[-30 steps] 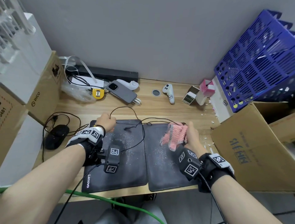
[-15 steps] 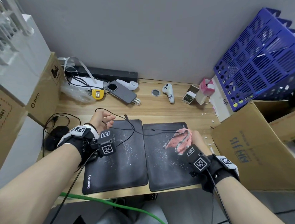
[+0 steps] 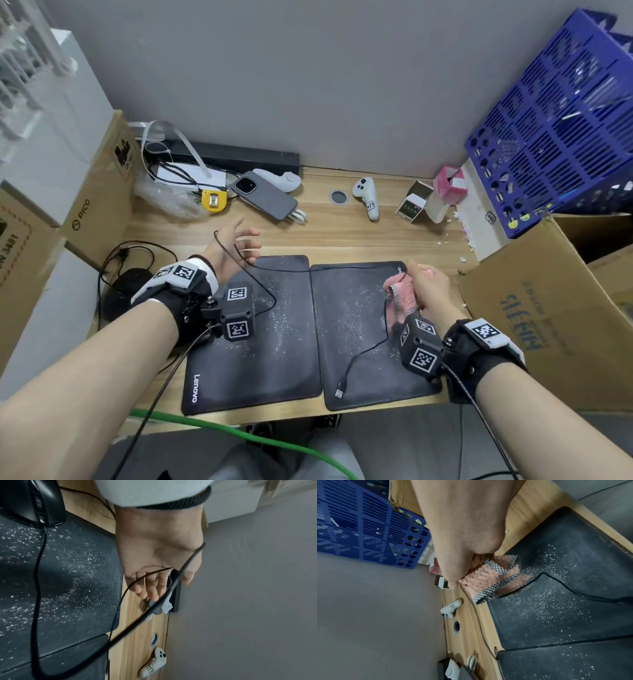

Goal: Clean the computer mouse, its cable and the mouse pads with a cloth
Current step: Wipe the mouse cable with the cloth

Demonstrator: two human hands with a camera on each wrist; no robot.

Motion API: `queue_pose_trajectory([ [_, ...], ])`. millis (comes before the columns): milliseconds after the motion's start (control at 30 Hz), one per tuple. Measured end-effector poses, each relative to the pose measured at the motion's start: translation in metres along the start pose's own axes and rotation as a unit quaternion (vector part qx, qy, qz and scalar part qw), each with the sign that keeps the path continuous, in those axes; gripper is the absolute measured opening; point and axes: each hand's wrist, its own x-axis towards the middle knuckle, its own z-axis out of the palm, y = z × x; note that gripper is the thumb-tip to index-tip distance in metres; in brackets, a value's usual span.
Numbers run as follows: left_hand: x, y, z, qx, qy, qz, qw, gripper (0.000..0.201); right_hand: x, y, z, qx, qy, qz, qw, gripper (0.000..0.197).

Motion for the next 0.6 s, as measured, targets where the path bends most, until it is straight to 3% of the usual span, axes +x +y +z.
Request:
queue_pose_trajectory([
  [100,-0.002,-0.004,0.012,0.071,-0.037,0.018,0.997,0.032,0.001,-0.008,0.008,0.025,0.019,-0.013,0.999,0.02],
  [167,0.0,-0.007,0.018,0.141,-0.038,0.034,0.989,0.039,0.001,-0.013,0.014,0.019,0.04,-0.046,0.998,0.018],
  [267,0.011,-0.011,0.014,0.326,0.0,0.055,0.944,0.041,-0.008,-0.024,0.023,0.015,0.051,-0.106,0.993,0.023],
  [333,0.016,-0.013,0.013,0.401,0.028,0.036,0.915,0.05,-0.013,-0.031,0.03,0.03,0.012,-0.118,0.992,0.019],
  [433,0.007,-0.013,0.023,0.409,0.053,0.037,0.91,0.064,-0.023,-0.04,0.041,0.032,-0.087,-0.132,0.987,0.011],
  [533,-0.006,-0.012,0.036,0.323,-0.087,0.064,0.94,0.086,-0.035,-0.047,0.054,-0.002,-0.208,-0.174,0.963,0.019],
  [600,-0.018,-0.01,0.034,0.329,-0.166,0.084,0.926,0.097,-0.041,-0.047,0.063,-0.018,-0.255,-0.181,0.95,0.021],
])
